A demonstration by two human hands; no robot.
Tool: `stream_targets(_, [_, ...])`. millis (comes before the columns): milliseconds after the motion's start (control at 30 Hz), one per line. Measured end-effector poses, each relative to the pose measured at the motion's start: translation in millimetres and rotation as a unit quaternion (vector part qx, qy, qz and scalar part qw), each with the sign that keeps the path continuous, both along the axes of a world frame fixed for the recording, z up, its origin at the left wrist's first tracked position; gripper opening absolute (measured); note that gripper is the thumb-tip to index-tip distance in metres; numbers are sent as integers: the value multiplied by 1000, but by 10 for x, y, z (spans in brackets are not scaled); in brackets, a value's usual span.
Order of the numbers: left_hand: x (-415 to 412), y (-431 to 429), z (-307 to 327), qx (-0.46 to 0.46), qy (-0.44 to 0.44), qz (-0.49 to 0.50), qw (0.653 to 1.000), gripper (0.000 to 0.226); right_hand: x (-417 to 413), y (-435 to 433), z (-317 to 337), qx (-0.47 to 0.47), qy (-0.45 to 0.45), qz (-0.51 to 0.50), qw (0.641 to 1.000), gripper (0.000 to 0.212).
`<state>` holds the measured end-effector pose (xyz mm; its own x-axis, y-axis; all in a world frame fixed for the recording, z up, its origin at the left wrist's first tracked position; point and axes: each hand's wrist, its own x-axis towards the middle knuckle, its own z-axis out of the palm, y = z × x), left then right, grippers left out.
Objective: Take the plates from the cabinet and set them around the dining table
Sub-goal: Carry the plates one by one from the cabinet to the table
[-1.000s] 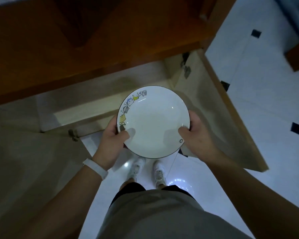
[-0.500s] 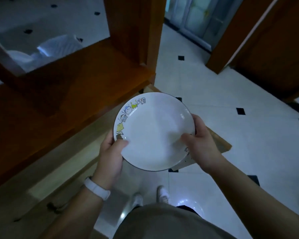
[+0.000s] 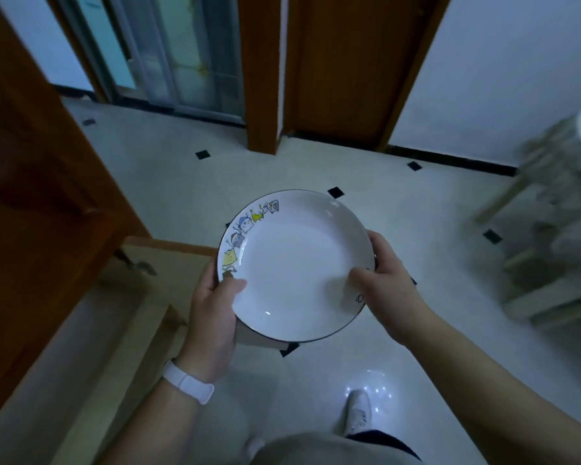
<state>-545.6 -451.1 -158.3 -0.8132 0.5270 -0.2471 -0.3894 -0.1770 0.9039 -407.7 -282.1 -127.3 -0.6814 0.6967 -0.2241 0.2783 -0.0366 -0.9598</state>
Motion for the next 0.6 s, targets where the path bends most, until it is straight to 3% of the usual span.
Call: stream_targets(600, [1696,3066,274,-13,31,-171,985,51,2050,2503,-46,-30,69,-191,979,56])
